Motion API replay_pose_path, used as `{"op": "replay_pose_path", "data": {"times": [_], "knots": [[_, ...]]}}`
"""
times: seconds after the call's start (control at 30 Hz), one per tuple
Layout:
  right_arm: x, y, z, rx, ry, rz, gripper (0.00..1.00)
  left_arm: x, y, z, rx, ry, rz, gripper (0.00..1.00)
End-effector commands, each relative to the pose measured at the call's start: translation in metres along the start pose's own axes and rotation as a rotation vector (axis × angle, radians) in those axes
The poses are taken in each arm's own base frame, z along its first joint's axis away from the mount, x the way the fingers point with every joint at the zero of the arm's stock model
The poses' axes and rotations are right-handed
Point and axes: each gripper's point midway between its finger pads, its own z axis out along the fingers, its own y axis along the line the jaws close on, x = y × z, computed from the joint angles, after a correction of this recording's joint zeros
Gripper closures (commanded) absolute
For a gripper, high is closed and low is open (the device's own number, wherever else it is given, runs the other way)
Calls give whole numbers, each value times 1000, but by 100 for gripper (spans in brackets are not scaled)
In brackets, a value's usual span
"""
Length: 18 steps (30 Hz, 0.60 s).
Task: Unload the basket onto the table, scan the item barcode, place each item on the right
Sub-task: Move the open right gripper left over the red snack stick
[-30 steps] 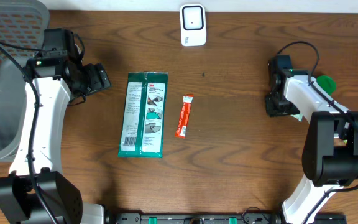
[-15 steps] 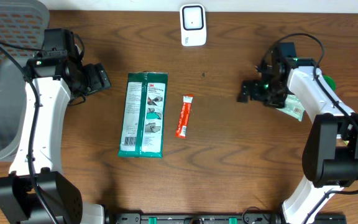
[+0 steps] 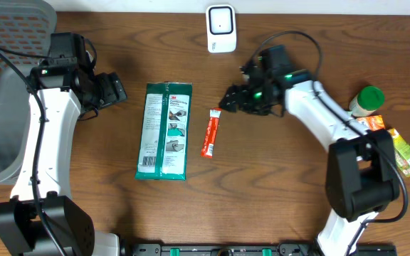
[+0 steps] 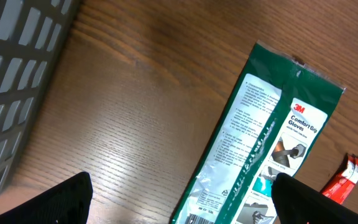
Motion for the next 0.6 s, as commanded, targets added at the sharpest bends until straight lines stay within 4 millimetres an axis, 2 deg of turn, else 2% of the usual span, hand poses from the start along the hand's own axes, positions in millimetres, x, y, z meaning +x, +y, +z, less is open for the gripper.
{"op": "replay_pose_path", "data": {"times": [0.0,0.03,0.13,0.27,0.43,0.47,0.57], "knots": [[-10,20,5,107,-108,8,36,0,2,1,-5,5,1,7],[-10,29,9,117,-127,-25,40,0,2,1,-5,6,1,8],[-11,56,22,142,-195,-119,41,0,2,1,-5,6,1,8],[-14,71,27,245,-298,-194,45,0,2,1,-5,6,1,8],[-9,87,34,301,-360,-250,66,0,2,1,-5,6,1,8],[-5,94,43,287,-359,-269,75,0,2,1,-5,5,1,8],[2,94,59,291,-337,-283,95,0,2,1,-5,6,1,8]]}}
